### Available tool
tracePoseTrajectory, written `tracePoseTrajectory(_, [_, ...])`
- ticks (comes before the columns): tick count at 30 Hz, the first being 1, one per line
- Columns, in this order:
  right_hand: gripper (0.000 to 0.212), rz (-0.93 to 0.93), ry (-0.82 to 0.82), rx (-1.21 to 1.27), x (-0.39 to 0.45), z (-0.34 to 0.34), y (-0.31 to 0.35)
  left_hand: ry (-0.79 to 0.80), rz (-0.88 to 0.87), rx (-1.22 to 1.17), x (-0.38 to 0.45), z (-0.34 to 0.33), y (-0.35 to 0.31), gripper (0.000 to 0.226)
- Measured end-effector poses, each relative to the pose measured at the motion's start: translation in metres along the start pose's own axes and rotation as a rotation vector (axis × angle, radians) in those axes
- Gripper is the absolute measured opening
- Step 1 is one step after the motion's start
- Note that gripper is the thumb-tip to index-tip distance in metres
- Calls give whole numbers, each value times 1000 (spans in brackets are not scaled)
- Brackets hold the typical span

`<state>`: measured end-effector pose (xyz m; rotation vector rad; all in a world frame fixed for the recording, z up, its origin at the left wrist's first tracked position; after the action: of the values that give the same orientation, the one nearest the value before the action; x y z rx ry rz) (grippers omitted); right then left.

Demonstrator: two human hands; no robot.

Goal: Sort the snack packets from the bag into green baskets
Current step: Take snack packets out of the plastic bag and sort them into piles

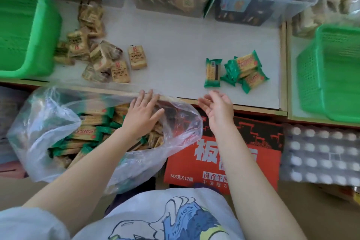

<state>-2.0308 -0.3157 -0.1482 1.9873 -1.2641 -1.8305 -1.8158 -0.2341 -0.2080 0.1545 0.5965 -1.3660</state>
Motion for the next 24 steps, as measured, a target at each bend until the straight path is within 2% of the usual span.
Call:
tracePoseTrajectory(2, [3, -46, 204, -163, -28, -17, -19, -72, 16, 7, -6, 13, 17, 61])
tracePoseTrajectory(4, [4, -130, 360, -372, -47, -38, -47, -183, 111, 38, -21, 24, 45, 56])
tracePoseTrajectory(6, [8, -233, 446, -528, -52, -56, -84, -214, 189, 67, -36, 27, 76, 52])
tracePoseTrajectory(8, [14, -303, 454, -620, -49, -70, -124, -163, 199, 98, -43, 25, 104, 49])
tracePoseTrajectory(11, [31, -326, 389, -706, -36, -83, -176, -91, 136, 78, -44, 22, 132, 47])
tracePoseTrajectory(13, [47, -349, 300, -652, -29, -90, -200, -67, 95, 49, -44, 21, 142, 48])
tracePoseTrajectory(17, [60, -324, 86, -584, -22, -105, -229, -61, 69, 23, -45, 20, 149, 52])
tracePoseTrajectory(21, [45, -320, -57, -429, -22, -122, -233, -43, 60, 12, -42, 22, 153, 54])
tracePoseTrajectory(24, [43, -292, -103, -434, -20, -128, -233, -31, 45, 9, -41, 22, 155, 56])
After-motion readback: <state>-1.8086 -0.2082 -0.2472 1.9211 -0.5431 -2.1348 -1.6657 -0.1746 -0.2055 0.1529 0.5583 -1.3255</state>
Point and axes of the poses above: each hand's wrist, its own x-axis towards the middle knuckle, its own z-axis out of the back of the hand, y = z × x, the point moved 1 cm from there along x, towards the middle knuckle, and after that the axes turned 7 degrees about x, right-handed, at the moved point
